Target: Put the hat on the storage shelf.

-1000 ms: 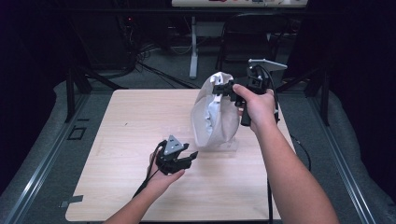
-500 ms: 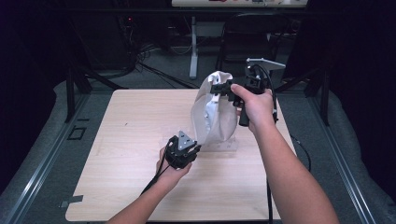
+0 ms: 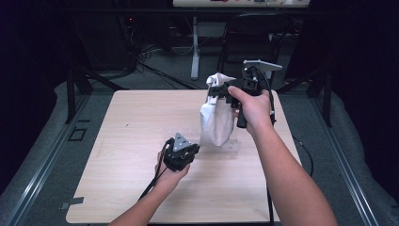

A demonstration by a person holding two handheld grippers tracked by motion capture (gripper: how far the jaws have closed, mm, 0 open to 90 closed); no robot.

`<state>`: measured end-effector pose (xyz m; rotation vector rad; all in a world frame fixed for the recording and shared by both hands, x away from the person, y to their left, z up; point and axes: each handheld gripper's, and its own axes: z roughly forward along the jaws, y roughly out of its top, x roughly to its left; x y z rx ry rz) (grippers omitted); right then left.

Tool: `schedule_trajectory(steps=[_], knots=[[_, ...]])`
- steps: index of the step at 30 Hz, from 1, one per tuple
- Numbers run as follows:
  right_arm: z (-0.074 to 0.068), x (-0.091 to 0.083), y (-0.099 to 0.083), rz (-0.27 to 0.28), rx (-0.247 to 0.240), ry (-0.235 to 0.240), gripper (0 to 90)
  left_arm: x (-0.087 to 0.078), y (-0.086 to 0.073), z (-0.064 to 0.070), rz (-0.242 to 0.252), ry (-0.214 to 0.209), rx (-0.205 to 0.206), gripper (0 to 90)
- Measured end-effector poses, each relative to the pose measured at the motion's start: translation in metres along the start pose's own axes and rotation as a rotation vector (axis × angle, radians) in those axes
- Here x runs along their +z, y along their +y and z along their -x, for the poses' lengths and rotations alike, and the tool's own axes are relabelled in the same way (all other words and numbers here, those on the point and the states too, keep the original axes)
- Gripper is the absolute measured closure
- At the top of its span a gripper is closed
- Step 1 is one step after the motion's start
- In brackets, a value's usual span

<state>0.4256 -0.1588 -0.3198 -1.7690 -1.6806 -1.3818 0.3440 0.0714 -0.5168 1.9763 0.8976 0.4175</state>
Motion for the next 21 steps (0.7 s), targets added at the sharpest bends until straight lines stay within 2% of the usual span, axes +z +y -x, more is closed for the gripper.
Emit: schedule_trajectory(steps=[4, 6, 7, 9, 13, 15, 17, 19, 21], knots=[[0.003, 0.008, 0.0, -0.007, 0.004, -0.002, 81.4, 0.0, -0.004, 0.0, -0.001, 0.006, -0.009, 83.6], [0.003, 0.009, 0.0, -0.01, 0.002, -0.002, 81.4, 0.0, -0.006, -0.001, 0.0, -0.002, -0.035, 86.9], [0.003, 0.011, 0.0, -0.014, -0.003, -0.006, 81.4, 0.001, -0.008, -0.003, 0.002, -0.014, -0.068, 87.4], [0.002, 0.013, -0.001, -0.016, -0.005, -0.006, 81.4, 0.001, -0.008, -0.004, -0.001, -0.018, -0.079, 87.4], [0.002, 0.017, -0.002, -0.024, -0.005, -0.002, 81.5, -0.002, -0.009, -0.003, 0.012, -0.011, -0.047, 90.0], [0.002, 0.018, -0.003, -0.022, -0.002, 0.001, 81.5, -0.006, -0.009, 0.0, 0.016, -0.013, -0.02, 83.0], [0.002, 0.019, -0.003, -0.02, -0.002, 0.001, 81.5, -0.006, -0.009, 0.0, 0.013, -0.013, -0.011, 76.9], [0.003, 0.022, -0.002, -0.023, -0.003, 0.005, 81.5, -0.01, -0.009, 0.004, 0.012, -0.011, 0.021, 71.2], [0.003, 0.022, -0.002, -0.024, -0.002, 0.006, 81.5, -0.01, -0.008, 0.005, 0.009, -0.014, 0.03, 65.7]])
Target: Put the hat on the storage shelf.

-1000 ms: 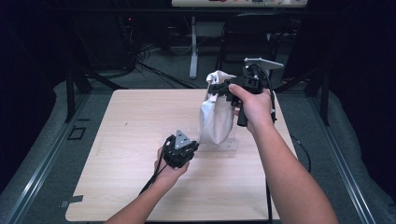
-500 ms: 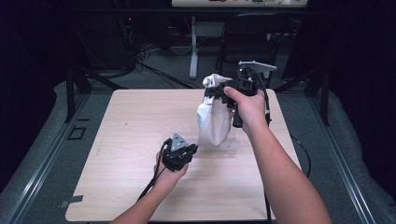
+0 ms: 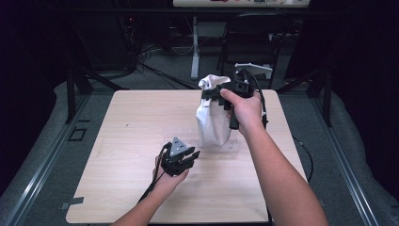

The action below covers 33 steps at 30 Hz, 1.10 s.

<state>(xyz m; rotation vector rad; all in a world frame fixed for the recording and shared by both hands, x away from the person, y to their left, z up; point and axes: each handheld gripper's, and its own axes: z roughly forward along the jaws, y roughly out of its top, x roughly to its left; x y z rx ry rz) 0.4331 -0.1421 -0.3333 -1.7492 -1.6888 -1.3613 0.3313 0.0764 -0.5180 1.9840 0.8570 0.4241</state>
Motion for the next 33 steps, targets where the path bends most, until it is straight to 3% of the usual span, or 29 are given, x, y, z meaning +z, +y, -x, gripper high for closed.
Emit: schedule_trajectory(steps=[1, 3, 8, 10, 12, 13, 16, 28, 33], knots=[[0.0, 0.002, 0.0, -0.003, 0.0, 0.001, 81.5, 0.002, 0.002, 0.002, -0.002, 0.01, 0.024, 63.1], [-0.001, 0.004, -0.001, -0.003, -0.001, 0.002, 81.5, 0.005, 0.004, 0.004, -0.005, 0.027, 0.034, 57.9], [-0.003, 0.007, -0.002, -0.003, 0.0, 0.005, 81.4, 0.011, 0.011, 0.006, 0.003, 0.05, 0.04, 56.8], [-0.003, 0.008, -0.001, -0.011, -0.003, 0.004, 81.4, 0.018, 0.014, 0.004, -0.003, 0.067, 0.037, 60.4], [-0.003, 0.008, -0.001, -0.005, -0.001, 0.003, 81.4, 0.019, 0.015, 0.003, -0.001, 0.06, 0.032, 70.2], [-0.002, 0.008, -0.001, -0.007, -0.003, 0.002, 81.3, 0.019, 0.015, 0.003, 0.005, 0.05, 0.028, 70.2], [-0.002, 0.008, -0.001, -0.007, -0.002, 0.005, 81.3, 0.017, 0.015, 0.005, 0.0, 0.094, 0.082, 79.0], [-0.002, 0.015, -0.003, -0.021, 0.0, -0.001, 81.3, 0.011, 0.011, -0.009, 0.0, 0.061, 0.053, 84.7], [0.002, 0.016, -0.004, -0.031, 0.002, -0.006, 81.3, 0.011, 0.007, -0.011, -0.01, 0.068, 0.031, 85.2]])
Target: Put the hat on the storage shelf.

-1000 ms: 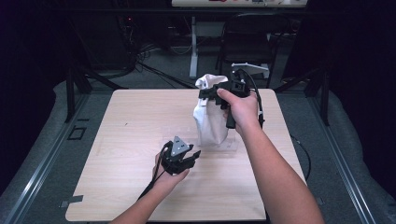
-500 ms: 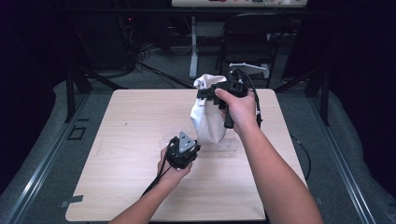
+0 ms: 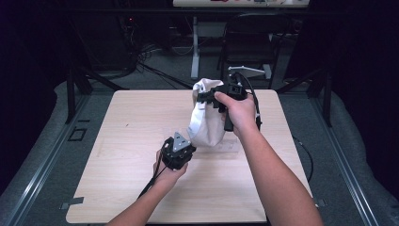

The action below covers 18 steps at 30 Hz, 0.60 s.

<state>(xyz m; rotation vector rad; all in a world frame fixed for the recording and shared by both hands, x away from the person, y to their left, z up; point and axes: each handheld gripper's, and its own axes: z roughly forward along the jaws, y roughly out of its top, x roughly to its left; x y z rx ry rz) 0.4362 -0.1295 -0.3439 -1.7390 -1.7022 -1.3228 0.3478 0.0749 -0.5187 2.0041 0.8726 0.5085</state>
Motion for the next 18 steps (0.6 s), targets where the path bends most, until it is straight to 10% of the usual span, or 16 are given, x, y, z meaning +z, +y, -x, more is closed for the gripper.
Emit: schedule_trajectory(steps=[18], knots=[[0.015, 0.004, -0.004, -0.023, 0.014, -0.037, 81.3, 0.01, -0.011, -0.009, -0.113, -0.033, -0.058, 85.3]])
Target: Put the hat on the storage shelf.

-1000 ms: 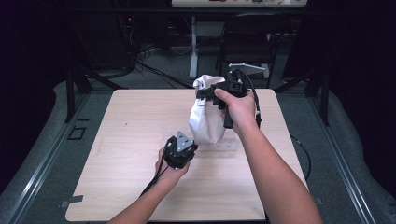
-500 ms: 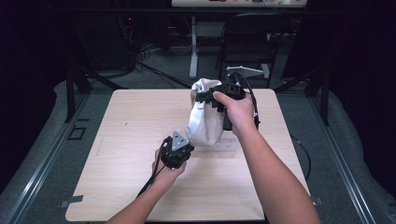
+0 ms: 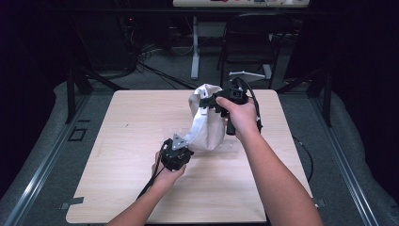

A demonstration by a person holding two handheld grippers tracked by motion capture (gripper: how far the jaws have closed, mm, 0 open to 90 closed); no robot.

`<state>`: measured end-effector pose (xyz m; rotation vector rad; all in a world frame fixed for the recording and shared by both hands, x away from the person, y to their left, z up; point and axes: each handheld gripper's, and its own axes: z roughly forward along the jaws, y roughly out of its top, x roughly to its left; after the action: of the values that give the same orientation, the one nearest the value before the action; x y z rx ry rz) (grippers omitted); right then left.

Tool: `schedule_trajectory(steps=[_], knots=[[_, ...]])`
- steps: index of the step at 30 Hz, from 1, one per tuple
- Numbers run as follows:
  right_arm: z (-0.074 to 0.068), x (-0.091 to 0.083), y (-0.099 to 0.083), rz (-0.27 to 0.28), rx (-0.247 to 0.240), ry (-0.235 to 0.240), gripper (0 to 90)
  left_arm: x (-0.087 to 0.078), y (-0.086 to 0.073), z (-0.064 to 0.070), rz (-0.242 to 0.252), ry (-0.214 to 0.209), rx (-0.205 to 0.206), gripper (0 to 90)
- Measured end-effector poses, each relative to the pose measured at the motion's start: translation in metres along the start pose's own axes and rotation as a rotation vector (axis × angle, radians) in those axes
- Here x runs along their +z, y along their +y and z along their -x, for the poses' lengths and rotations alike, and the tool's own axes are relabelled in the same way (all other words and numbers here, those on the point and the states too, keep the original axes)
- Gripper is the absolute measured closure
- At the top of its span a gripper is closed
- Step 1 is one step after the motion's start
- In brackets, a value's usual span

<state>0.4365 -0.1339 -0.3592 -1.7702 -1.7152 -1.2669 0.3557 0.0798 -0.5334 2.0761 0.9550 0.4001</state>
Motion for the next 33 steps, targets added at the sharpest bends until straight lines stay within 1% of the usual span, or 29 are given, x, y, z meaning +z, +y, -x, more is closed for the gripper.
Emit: schedule_trajectory(steps=[1, 2, 4, 6, 9, 10, 13, 14, 16, 17, 18, 19, 20, 21, 23, 25, 26, 27, 28, 29, 30, 31, 32, 33], knots=[[0.002, 0.001, 0.0, -0.003, 0.0, -0.003, 81.0, 0.003, -0.002, 0.0, -0.021, 0.0, -0.002, 85.3], [0.004, 0.005, -0.001, -0.014, -0.007, -0.048, 81.1, 0.005, -0.005, 0.0, -0.006, -0.004, -0.014, 85.4], [0.008, 0.006, -0.002, -0.012, 0.004, -0.029, 81.1, 0.004, -0.005, 0.0, -0.007, -0.001, -0.014, 85.3], [0.01, 0.007, -0.001, -0.008, 0.01, -0.026, 81.1, 0.004, -0.005, 0.001, -0.003, 0.005, -0.014, 85.0], [0.011, 0.005, -0.001, -0.008, 0.009, -0.028, 80.9, 0.003, -0.006, 0.002, 0.009, 0.0, -0.018, 83.4], [0.011, 0.005, -0.001, -0.005, 0.01, -0.029, 80.8, 0.002, -0.006, 0.001, 0.014, -0.007, -0.022, 81.5], [0.013, 0.004, 0.0, 0.0, 0.012, -0.026, 80.6, 0.0, -0.006, 0.001, 0.027, -0.009, -0.033, 69.9], [0.015, 0.004, 0.0, -0.001, 0.013, -0.025, 80.6, -0.004, -0.007, 0.0, 0.052, -0.025, -0.056, 66.3], [0.015, 0.004, 0.001, 0.001, 0.015, -0.025, 80.5, -0.006, -0.007, 0.0, 0.056, -0.022, -0.055, 61.2], [0.016, 0.004, 0.001, 0.003, 0.018, -0.024, 80.1, -0.008, -0.008, 0.0, 0.066, -0.015, -0.052, 59.3], [0.016, 0.004, 0.0, 0.006, 0.017, -0.023, 80.0, -0.011, -0.009, -0.001, 0.066, -0.008, -0.042, 58.3], [0.017, 0.004, 0.0, 0.006, 0.012, -0.023, 79.8, -0.014, -0.01, -0.001, 0.066, -0.009, -0.043, 57.1], [0.016, 0.004, 0.0, 0.006, 0.01, -0.023, 79.4, -0.015, -0.011, -0.001, 0.068, -0.014, -0.054, 55.6], [0.016, 0.004, 0.0, 0.006, 0.01, -0.023, 79.4, -0.015, -0.011, -0.001, 0.068, -0.014, -0.054, 54.5], [0.016, 0.003, -0.001, 0.007, 0.014, -0.025, 78.3, -0.022, -0.016, -0.003, 0.079, -0.037, -0.069, 52.3], [0.016, 0.002, -0.001, 0.008, 0.012, -0.025, 77.9, -0.025, -0.017, -0.004, 0.079, -0.042, -0.068, 50.7], [0.015, 0.0, -0.001, 0.006, 0.002, -0.027, 76.3, -0.032, -0.022, -0.005, 0.084, -0.058, -0.075, 49.8], [0.015, 0.0, -0.001, 0.006, 0.002, -0.027, 76.3, -0.032, -0.022, -0.005, 0.084, -0.058, -0.075, 49.0], [0.014, -0.001, -0.003, 0.016, -0.002, -0.027, 73.9, -0.039, -0.027, -0.009, 0.086, -0.066, -0.09, 47.8], [0.014, -0.001, -0.003, 0.016, -0.002, -0.027, 73.9, -0.039, -0.027, -0.009, 0.086, -0.066, -0.09, 47.2], [0.013, -0.003, -0.004, 0.021, -0.007, -0.027, 70.6, -0.046, -0.032, -0.014, 0.087, -0.075, -0.108, 46.3], [0.013, -0.004, -0.004, 0.025, -0.007, -0.023, 69.6, -0.046, -0.032, -0.014, 0.087, -0.075, -0.108, 45.3], [0.013, -0.005, -0.004, 0.021, -0.01, -0.022, 68.4, -0.05, -0.036, -0.018, 0.086, -0.078, -0.107, 45.1], [0.013, -0.005, -0.004, 0.021, -0.01, -0.022, 68.4, -0.05, -0.036, -0.018, 0.086, -0.078, -0.107, 44.4]])
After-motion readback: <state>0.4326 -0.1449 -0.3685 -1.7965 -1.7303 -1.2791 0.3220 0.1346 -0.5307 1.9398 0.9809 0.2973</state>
